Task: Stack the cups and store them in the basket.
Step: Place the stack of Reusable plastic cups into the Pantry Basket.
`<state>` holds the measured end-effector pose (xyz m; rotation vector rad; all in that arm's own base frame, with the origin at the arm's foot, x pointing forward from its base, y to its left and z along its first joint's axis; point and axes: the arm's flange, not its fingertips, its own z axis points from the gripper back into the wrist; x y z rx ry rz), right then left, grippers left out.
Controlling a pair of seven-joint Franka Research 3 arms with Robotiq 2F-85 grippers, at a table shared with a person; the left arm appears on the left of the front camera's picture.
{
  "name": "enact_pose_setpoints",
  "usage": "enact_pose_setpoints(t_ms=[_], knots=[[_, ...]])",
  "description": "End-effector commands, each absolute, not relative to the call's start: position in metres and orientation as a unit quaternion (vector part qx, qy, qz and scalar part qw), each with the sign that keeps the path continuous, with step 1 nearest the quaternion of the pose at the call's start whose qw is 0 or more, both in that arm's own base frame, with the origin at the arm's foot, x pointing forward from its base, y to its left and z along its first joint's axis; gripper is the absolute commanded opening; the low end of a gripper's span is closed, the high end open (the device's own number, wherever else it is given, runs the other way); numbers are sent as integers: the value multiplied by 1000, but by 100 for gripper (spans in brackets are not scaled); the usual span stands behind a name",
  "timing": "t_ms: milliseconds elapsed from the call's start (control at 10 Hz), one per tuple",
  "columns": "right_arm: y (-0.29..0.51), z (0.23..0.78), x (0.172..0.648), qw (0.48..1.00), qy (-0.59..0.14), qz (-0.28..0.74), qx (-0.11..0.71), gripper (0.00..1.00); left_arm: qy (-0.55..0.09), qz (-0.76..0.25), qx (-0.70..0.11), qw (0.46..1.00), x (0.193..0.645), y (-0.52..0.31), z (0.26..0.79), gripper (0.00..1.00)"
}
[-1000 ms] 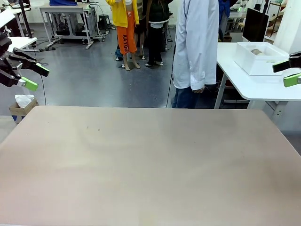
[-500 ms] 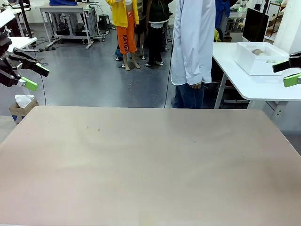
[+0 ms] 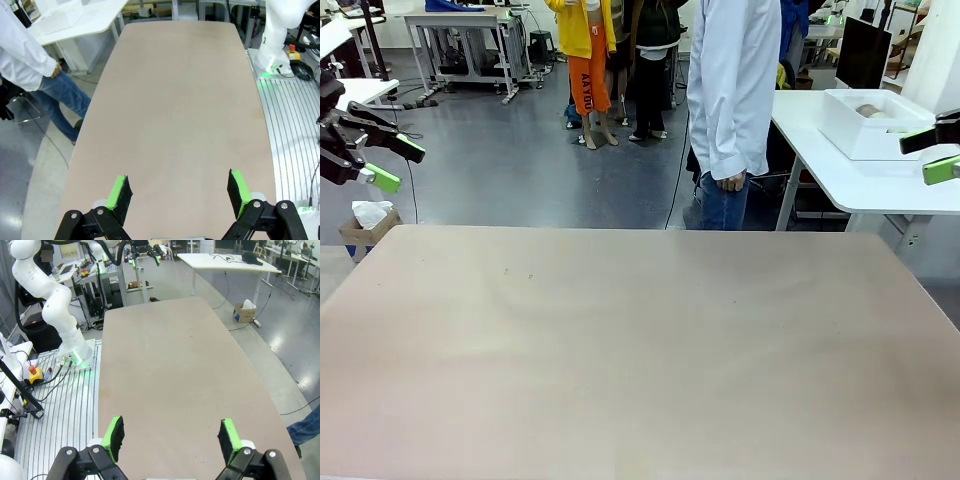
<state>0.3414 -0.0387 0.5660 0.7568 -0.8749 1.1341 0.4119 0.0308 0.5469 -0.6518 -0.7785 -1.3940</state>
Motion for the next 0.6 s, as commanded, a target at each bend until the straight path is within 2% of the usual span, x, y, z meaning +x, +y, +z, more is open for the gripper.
enact_pose_setpoints(t_ms=[0, 500], knots=[[-37, 569, 342, 689, -395, 502, 343, 100, -341, -611, -289, 653, 411, 29, 549, 100], [-37, 569, 342, 689, -395, 502, 343, 100, -341, -611, -289, 653, 411, 29, 549, 100]])
